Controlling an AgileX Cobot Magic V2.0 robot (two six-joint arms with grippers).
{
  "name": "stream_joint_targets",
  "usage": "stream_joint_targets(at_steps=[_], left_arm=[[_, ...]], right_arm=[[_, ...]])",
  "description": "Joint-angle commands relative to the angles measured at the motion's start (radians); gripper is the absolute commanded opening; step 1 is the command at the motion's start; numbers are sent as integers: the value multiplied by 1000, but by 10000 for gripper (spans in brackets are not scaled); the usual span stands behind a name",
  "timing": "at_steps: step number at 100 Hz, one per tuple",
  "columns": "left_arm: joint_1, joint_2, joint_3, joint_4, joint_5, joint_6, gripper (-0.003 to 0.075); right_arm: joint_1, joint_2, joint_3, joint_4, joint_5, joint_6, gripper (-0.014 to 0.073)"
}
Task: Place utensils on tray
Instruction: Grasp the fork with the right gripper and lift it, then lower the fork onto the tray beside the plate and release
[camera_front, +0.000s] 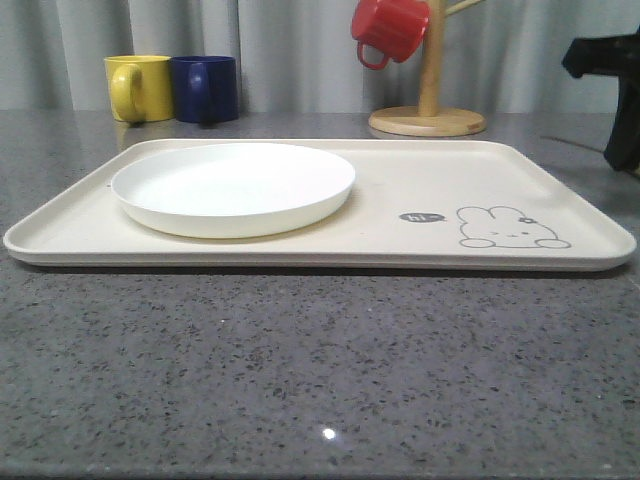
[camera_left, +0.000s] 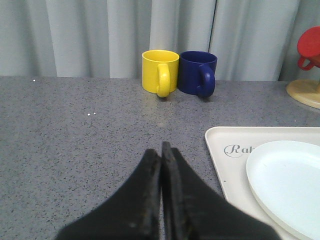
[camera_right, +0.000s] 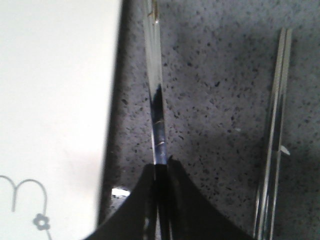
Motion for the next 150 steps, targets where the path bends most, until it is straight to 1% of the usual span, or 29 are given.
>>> stream_joint_targets(at_steps=[1,16,26,35,55,69,78,85,104,114,127,150], left_arm=[[2,1,-29,-11,-81,-10,-18],[2,1,-29,-11,-81,-10,-18],[2,1,-29,-11,-81,-10,-18],[2,1,-29,-11,-81,-10,-18],[2,1,-29,-11,-81,-10,-18],[2,1,-29,-11,-81,-10,-18],[2,1,-29,-11,-81,-10,-18],[2,1,-29,-11,-81,-10,-18],[2,1,-29,-11,-81,-10,-18],[2,1,-29,-11,-81,-10,-18],[2,1,-29,-11,-81,-10,-18],[2,1,-29,-11,-81,-10,-18]], right_arm=[[10,-78,-59,19,2,31,-18],[74,-129,-75,14,5,128,-18],[139,-140,-75,-25,2,221,-18],[212,-135,-75,-92,-7,336,-18],[364,-97,-76,-290,-59,615,-18],[447,-52,-76,-423,-94,793,-18],[480,-18,-78,-481,-109,869,-18],[500,7,-85,-502,-113,897,-18],[535,74,-138,-504,-111,898,-18],[540,102,-167,-503,-105,899,-18],[540,122,-168,-503,-107,939,-18],[541,148,-168,-491,-117,952,-18]])
